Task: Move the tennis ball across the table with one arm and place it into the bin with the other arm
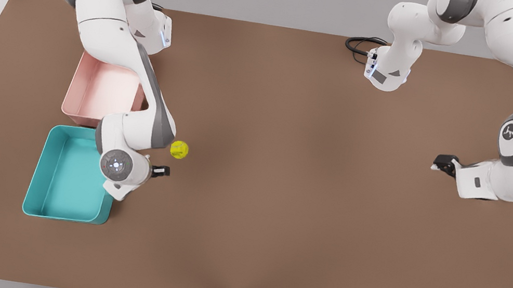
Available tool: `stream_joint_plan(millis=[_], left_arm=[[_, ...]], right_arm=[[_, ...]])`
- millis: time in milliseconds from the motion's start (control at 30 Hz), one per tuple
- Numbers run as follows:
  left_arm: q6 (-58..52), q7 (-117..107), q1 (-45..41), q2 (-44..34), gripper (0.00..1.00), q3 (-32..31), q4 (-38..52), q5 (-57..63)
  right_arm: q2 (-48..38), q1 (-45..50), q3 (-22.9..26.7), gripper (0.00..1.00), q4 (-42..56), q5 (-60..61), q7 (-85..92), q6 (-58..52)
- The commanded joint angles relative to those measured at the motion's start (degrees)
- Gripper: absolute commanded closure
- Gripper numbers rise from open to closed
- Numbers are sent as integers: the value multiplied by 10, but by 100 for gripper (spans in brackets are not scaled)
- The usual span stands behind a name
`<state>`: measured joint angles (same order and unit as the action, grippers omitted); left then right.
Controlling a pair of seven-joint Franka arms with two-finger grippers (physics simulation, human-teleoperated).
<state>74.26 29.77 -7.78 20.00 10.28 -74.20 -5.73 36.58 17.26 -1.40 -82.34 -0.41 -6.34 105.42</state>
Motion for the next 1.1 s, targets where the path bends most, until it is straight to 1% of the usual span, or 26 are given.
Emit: stream_joint_plan(millis=[0,100,167,267,567,767,1067], left_arm=[[-66,-366,0,2,0,0,2,-6],[-65,-366,0,6,0,0,3,-6],[-65,-366,0,6,0,0,4,-6],[-65,-366,0,8,0,0,5,-6],[-66,-367,0,13,0,0,5,-6],[-67,-368,0,17,0,0,5,-6],[-67,-368,1,20,0,0,5,-6]], right_arm=[[-12,11,0,0,-44,21,-76,148],[-58,21,0,0,-166,20,-92,254],[-95,21,0,0,-241,20,-92,290],[-113,24,1,0,-304,20,-92,344],[-137,14,7,0,-353,10,-89,349],[-116,8,26,0,-358,0,-89,349],[-90,9,25,0,-376,-1,-87,379]])
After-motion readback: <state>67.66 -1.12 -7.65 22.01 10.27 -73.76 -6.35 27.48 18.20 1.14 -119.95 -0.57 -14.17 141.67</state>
